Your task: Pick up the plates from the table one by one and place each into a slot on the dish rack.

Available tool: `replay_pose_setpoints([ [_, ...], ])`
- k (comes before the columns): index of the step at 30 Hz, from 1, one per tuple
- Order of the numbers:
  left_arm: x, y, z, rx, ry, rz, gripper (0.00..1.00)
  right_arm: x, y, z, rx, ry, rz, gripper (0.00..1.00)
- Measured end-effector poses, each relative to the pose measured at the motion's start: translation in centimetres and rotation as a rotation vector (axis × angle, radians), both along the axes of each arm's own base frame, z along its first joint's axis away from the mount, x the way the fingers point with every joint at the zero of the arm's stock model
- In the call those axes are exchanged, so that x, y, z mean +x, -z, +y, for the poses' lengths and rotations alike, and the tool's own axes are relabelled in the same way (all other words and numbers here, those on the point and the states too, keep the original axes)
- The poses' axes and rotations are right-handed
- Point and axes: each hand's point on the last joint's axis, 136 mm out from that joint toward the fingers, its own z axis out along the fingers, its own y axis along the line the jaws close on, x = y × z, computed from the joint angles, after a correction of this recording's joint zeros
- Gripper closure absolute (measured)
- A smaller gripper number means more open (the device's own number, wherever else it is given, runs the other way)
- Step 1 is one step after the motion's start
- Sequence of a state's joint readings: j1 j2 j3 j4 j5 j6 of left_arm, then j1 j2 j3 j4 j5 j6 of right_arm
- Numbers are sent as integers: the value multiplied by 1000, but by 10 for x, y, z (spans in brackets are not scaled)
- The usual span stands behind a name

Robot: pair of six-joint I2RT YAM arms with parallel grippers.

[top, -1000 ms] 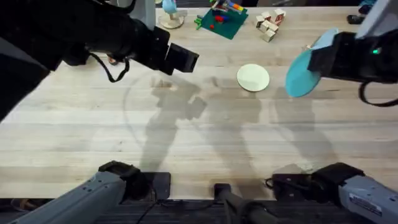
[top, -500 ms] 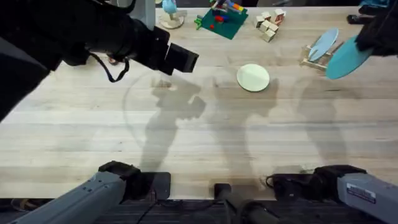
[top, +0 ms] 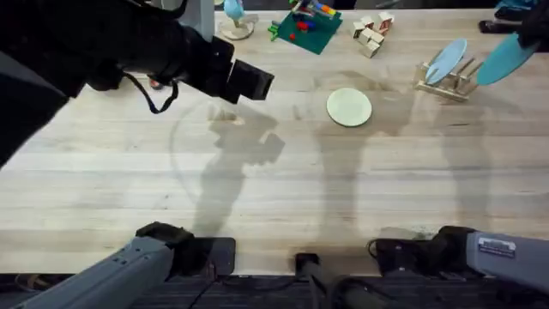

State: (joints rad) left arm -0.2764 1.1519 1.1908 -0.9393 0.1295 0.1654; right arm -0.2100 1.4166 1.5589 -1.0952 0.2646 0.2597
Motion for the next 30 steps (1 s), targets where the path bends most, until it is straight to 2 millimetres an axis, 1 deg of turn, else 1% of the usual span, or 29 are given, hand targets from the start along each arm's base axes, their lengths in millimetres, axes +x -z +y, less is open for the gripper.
replay_pose_setpoints([
  [4, 0, 0, 0, 0, 0, -1, 7, 6, 9, -9, -4, -1, 22, 971],
  [10, 0, 0, 0, 0, 0, 0, 7, 16, 22, -9, 4, -35, 56, 971],
  [23, 0, 0, 0, 0, 0, 0, 6, 45, 5, -18, -51, -63, -65, 972],
  [26, 0, 0, 0, 0, 0, 0, 6, 50, 8, -25, -54, -52, -69, 972],
  [30, 0, 0, 0, 0, 0, 0, 7, 57, 23, -35, -47, -34, -41, 972],
])
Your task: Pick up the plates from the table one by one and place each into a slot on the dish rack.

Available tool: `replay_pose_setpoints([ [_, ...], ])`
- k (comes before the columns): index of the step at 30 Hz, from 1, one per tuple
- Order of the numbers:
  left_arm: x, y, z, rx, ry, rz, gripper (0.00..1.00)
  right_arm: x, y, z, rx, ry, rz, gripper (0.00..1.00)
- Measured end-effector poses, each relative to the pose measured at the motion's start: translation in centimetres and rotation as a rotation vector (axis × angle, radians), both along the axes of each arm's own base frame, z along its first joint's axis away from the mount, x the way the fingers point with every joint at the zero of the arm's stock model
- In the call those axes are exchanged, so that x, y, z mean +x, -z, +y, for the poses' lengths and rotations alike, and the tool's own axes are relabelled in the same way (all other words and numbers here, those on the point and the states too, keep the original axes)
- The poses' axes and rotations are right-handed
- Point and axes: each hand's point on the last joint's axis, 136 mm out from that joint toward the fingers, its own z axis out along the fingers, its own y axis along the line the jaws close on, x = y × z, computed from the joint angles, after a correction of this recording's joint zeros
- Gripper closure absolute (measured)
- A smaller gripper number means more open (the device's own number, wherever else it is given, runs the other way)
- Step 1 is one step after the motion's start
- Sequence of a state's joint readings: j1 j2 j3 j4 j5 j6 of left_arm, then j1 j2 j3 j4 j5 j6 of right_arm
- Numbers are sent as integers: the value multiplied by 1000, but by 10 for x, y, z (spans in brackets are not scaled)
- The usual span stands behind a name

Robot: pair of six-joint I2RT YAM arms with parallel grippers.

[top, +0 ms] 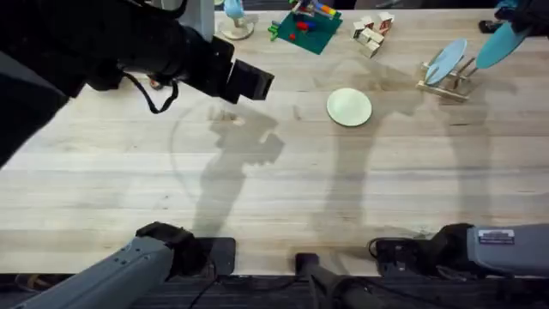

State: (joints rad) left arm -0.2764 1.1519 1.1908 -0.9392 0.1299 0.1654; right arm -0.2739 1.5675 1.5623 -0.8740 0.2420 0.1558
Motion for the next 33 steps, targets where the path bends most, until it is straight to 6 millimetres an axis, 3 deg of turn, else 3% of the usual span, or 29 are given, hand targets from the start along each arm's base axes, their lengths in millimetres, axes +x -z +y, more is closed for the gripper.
replay_pose_setpoints([
  [20, 0, 0, 0, 0, 0, -1, 7, 38, 72, -6, 71, -18, 97, 972],
  [33, 0, 0, 0, 0, -1, 0, 6, 42, 87, -6, 85, -22, 122, 972],
])
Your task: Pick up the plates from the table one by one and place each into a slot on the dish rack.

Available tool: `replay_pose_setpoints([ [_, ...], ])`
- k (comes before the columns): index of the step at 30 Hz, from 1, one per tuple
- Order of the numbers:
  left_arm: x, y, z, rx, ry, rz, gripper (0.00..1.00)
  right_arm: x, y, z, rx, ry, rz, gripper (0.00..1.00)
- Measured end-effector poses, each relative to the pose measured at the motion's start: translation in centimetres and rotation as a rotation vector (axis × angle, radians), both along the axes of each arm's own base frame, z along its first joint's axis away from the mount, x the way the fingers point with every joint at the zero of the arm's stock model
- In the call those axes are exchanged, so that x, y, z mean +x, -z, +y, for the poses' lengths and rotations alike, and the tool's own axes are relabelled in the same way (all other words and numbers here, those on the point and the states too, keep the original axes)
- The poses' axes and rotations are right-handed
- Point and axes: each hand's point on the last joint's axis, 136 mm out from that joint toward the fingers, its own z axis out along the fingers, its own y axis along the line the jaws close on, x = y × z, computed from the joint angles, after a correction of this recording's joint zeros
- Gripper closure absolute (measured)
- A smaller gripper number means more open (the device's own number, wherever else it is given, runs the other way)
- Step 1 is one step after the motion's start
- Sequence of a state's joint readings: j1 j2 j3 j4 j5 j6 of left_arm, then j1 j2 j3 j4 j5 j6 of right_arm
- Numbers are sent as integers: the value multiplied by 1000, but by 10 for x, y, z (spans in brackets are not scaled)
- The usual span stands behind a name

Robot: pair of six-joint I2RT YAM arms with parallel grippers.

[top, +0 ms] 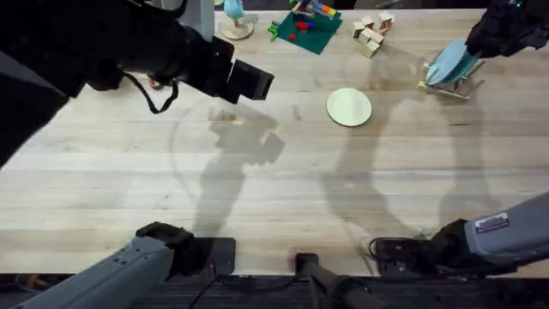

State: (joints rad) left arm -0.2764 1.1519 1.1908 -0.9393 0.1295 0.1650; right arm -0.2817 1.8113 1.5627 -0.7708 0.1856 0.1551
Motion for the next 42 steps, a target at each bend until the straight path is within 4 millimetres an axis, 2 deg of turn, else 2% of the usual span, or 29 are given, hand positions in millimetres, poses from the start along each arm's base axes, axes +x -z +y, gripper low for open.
replay_pose_setpoints([
  [2, 0, 0, 0, 0, 0, 0, 6, 0, 2, 0, 2, 0, 4, 958],
  [6, 0, 0, 0, 0, 0, -1, 6, 0, 2, 0, 0, -2, 7, 847],
  [16, 0, 0, 0, 0, 0, -1, 7, -8, 6, 2, 11, -3, 44, 784],
  [20, 0, 0, 0, 0, 0, -1, 6, -15, 5, 4, 16, -3, 61, 724],
  [23, 0, 0, 0, 0, 0, 0, 6, -19, -14, 5, 6, -3, 26, 698],
  [26, 0, 0, 0, 0, 0, 0, 6, -28, -47, 8, -13, -3, -41, 651],
  [31, 0, 0, 0, 0, 0, -1, 6, -59, -100, 18, -36, -5, -130, 556],
  [32, 0, 0, 0, 0, 0, -1, 6, -66, -108, 21, -32, -8, -144, 486],
  [33, 0, 0, 0, 0, 0, -1, 7, -72, -114, 25, -25, -14, -152, 362],
  [35, 1, -1, 0, -1, 0, -4, 7, -85, -123, 33, -7, -29, -161, 105],
  [36, 1, -1, 0, -2, 0, -7, 6, -92, -127, 38, 6, -39, -162, 32],
  [42, 2, -2, -1, -4, 0, -12, 7, -138, -130, 63, 86, -71, -99, 6],
])
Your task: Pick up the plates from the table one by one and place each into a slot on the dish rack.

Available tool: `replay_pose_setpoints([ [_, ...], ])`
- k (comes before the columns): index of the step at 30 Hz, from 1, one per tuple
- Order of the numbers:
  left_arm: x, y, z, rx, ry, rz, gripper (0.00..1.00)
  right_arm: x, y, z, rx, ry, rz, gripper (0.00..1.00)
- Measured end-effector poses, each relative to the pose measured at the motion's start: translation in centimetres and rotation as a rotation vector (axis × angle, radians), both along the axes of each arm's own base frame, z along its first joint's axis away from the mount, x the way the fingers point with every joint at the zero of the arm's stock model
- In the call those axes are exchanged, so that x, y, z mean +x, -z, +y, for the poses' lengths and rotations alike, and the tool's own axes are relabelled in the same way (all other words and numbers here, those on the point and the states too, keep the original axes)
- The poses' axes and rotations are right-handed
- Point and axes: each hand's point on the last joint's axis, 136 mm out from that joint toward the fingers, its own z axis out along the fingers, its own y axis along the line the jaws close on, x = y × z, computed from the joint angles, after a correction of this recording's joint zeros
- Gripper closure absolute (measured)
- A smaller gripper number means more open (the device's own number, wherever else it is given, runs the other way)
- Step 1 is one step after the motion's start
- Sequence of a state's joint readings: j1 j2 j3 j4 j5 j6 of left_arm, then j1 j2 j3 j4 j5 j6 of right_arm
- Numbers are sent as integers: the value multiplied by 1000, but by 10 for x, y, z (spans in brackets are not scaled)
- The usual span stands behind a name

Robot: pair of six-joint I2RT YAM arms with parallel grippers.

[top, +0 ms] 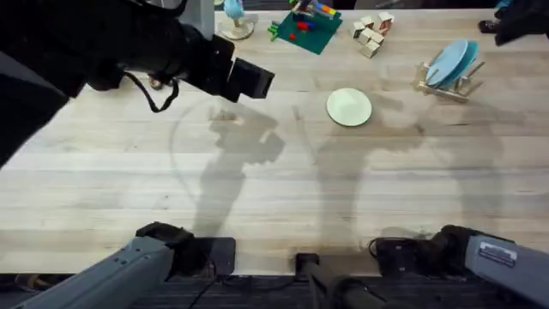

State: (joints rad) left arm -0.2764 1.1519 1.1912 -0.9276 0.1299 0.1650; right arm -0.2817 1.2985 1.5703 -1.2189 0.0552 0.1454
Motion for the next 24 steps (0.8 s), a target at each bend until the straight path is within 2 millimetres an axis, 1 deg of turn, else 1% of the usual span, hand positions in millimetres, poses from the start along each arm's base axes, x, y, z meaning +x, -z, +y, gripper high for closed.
replay_pose_setpoints([
  [3, 0, 0, 0, 0, 0, 0, 7, -15, -5, 7, 6, -19, 6, 6],
  [6, 0, 0, 0, 0, 0, 0, 7, -24, -14, 15, 0, -49, -31, 7],
  [9, 0, 0, 0, 0, 0, 0, 7, -38, -14, 30, 10, -103, -62, 5],
  [11, 0, 0, 0, 0, 0, 0, 7, -49, -6, 40, 25, -130, -64, 5],
  [14, 0, 0, 0, 0, 0, 0, 8, -66, 13, 52, 62, -164, -47, 5],
  [17, 0, 0, 0, 0, 0, 0, 8, -78, 32, 63, 103, -198, -27, 5],
  [20, 0, 0, 0, 0, 0, 0, 10, -86, 46, 71, 133, -220, -17, 5],
  [21, 0, 0, 0, -1, -1, 1, 61, -88, 50, 72, 140, -225, -11, 5],
  [23, 0, 0, -1, -5, 2, -1, 333, -89, 53, 74, 148, -232, -7, 5],
  [24, 0, -1, -2, -11, 6, -3, 508, -89, 53, 75, 151, -235, -8, 5],
])
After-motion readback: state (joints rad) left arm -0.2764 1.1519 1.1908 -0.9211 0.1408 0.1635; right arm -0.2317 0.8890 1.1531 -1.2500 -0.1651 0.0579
